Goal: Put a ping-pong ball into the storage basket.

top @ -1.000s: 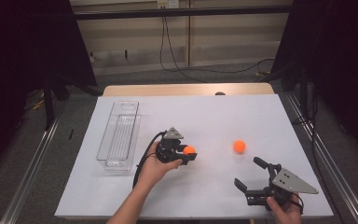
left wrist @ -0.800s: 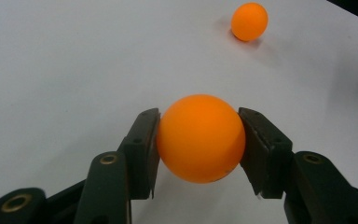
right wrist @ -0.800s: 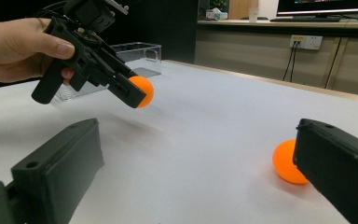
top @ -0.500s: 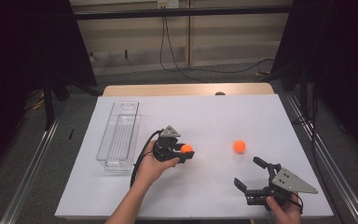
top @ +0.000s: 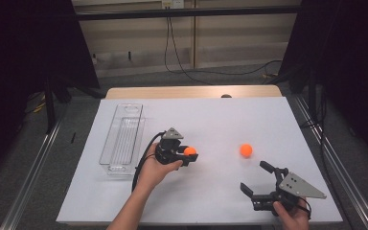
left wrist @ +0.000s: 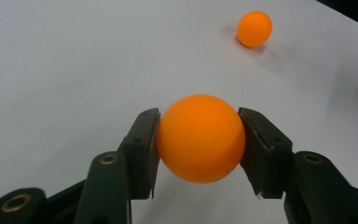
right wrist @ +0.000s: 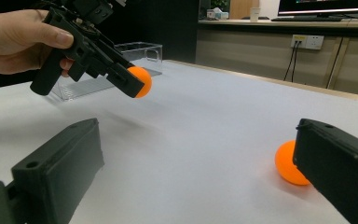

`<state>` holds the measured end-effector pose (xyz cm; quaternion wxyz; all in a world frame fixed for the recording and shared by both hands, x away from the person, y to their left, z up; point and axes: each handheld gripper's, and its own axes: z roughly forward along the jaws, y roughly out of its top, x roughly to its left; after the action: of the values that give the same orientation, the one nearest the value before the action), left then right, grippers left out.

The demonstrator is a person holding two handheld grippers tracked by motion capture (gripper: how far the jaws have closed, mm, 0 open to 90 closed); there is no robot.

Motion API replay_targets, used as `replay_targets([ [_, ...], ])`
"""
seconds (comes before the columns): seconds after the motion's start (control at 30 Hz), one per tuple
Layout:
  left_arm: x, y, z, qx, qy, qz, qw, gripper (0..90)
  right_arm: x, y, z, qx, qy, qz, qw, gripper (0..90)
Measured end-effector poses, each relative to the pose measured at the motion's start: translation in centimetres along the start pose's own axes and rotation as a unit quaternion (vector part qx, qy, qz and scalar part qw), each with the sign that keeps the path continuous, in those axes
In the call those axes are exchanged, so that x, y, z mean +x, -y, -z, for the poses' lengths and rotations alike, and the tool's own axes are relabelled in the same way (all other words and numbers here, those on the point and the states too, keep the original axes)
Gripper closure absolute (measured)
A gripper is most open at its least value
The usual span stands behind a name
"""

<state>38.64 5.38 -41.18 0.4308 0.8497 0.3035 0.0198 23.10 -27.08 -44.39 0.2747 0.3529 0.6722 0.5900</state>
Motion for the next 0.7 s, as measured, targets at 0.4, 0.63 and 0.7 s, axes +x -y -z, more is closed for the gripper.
replay_targets([
  [0.4,0.1,-0.4,0.5,-0.01,0.001,0.005,0.9999,50.8,-0.1,0.1,0.2,0.003,0.004,-0.001,1.0,1.0],
  [0.63,0.1,-0.6,1.0,-0.009,0.001,0.005,0.9999,50.9,0.0,0.1,0.2,0.003,0.003,-0.001,1.0,1.0],
  [0.7,0.2,-0.7,1.1,-0.01,-0.001,0.007,0.9999,50.9,0.0,0.1,0.2,0.002,0.002,-0.001,1.0,1.0],
])
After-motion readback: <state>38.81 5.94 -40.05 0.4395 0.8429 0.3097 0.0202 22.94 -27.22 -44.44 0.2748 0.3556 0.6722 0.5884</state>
